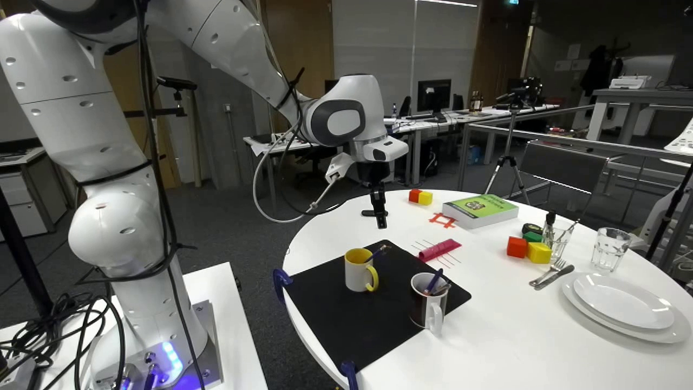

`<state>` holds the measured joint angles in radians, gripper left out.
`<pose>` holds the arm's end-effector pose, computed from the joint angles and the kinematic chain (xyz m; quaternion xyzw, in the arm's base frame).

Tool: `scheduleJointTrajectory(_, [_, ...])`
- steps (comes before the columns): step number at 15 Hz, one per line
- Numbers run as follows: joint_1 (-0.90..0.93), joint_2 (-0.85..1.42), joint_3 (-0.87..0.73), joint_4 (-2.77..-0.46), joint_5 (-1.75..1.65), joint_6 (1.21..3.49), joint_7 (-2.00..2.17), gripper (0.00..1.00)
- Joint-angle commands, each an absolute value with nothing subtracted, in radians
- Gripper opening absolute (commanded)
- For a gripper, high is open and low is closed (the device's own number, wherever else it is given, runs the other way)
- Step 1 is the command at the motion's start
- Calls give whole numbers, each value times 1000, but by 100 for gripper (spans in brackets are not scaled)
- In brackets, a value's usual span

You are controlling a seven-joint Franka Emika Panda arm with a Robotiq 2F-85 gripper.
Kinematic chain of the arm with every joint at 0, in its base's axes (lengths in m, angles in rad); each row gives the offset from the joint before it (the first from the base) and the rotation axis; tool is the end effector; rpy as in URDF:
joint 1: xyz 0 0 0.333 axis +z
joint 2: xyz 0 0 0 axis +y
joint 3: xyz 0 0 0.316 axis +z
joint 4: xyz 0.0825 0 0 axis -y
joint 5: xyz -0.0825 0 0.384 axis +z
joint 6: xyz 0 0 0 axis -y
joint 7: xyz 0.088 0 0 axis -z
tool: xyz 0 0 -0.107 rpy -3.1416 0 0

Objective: Put the black pencil in the white and yellow mug.

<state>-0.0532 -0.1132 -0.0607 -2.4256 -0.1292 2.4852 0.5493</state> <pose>0.4871 -0.0552 0.3673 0.9556 -0.2788 0.0928 0.0207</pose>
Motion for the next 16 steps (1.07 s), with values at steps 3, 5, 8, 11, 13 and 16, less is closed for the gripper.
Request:
scheduleJointTrajectory(3, [-56,-95,-56,-2410,-67,2549,351,100])
scheduleJointTrajectory(5, [-52,-88,-58,-2408,-37,2561,283,100])
scheduleJointTrajectory(8, [-47,-79,-59,-2401,3,2550,181,100])
scheduleJointTrajectory(11, [-46,-70,-61,-2387,29,2518,101,100])
scheduleJointTrajectory(13, [-47,-66,-61,-2382,37,2508,62,100])
scheduleJointTrajectory(16, [-48,-53,-61,-2359,44,2463,28,100])
